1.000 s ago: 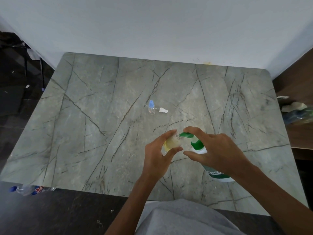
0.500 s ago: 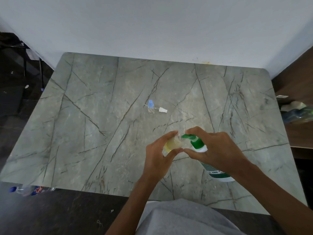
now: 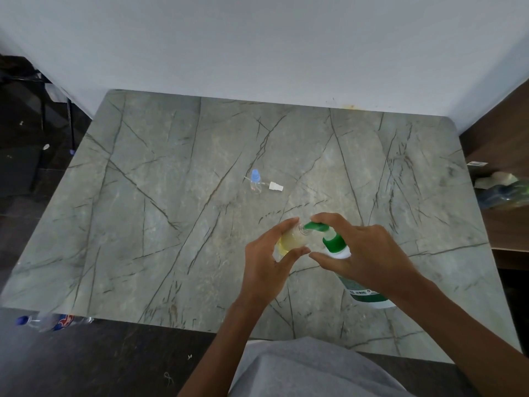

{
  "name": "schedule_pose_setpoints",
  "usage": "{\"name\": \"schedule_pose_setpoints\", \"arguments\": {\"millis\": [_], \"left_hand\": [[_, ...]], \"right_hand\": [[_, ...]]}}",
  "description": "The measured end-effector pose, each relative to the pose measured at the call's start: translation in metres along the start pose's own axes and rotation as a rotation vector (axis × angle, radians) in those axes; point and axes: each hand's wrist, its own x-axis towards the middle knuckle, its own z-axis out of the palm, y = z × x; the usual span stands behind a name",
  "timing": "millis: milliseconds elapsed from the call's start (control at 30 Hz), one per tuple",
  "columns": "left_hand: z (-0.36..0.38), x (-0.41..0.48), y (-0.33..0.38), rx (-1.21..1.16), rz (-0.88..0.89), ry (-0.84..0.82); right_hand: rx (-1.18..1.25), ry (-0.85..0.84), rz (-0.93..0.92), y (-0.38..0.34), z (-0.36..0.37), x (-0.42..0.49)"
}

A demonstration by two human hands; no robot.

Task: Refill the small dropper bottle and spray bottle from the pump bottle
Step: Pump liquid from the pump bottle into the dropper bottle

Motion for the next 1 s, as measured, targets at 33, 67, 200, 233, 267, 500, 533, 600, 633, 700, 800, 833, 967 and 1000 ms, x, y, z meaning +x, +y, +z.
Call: {"name": "schedule_pose_setpoints", "arguments": {"millis": [33,67,200,233,267,500,533,600,633,700,800,833,967,1000], "left_hand": [[-0.0002,0.0002,0.0004,0.006,0.004,0.0],[-0.0002,0.0,0.0003,0.021,0.011,-0.002],[0.002,-0.002,-0.0007,0.043,0.001,-0.017],[0.0024,-0.0022,-0.0014,0.039,-0.002,-0.018],[0.0027,-0.0022,-0.002,0.038,-0.002,-0.019],[-0.0012,0.0024,-0.0027,0.012,0.0,-0.003],[-0.0009,0.0029,-0.0027,0.014,0.001,-0.004],[-0.0006,0.0035,-0.0025,0.01,-0.005,-0.005],[-0.0004,0.0036,-0.0024,0.008,-0.009,-0.005],[-0.0002,0.0036,-0.0022,0.005,-0.015,-0.008],[-0.0001,0.0044,-0.0014,0.004,-0.001,-0.009],[0.0,0.0046,-0.0012,0.013,0.01,-0.009],[0.0025,0.0039,-0.002,0.052,0.027,-0.024],[0.0032,0.0032,-0.0022,0.046,0.022,-0.026]], "right_hand": [[0.011,0.009,-0.003,0.0005,0.0003,0.0002],[0.021,0.018,-0.007,0.0012,0.0008,0.0003],[0.033,0.034,-0.023,0.0044,0.003,0.0021],[0.024,0.032,-0.026,0.0046,0.0034,0.0027],[0.008,0.03,-0.027,0.0046,0.0036,0.0029],[-0.042,-0.002,-0.028,0.002,0.0031,0.0032],[-0.043,-0.005,-0.024,0.0024,0.0034,0.003],[-0.053,-0.005,-0.017,0.0026,0.0034,0.0033],[-0.057,-0.003,-0.017,0.0024,0.0031,0.0037],[-0.055,0.015,-0.021,0.0023,0.0028,0.0042],[-0.031,0.032,-0.016,0.0035,0.0032,0.0041],[-0.02,0.04,-0.016,0.0041,0.0034,0.0039],[0.011,0.066,-0.025,0.0066,0.0034,0.004],[0.005,0.065,-0.031,0.0069,0.0034,0.0044]]}}
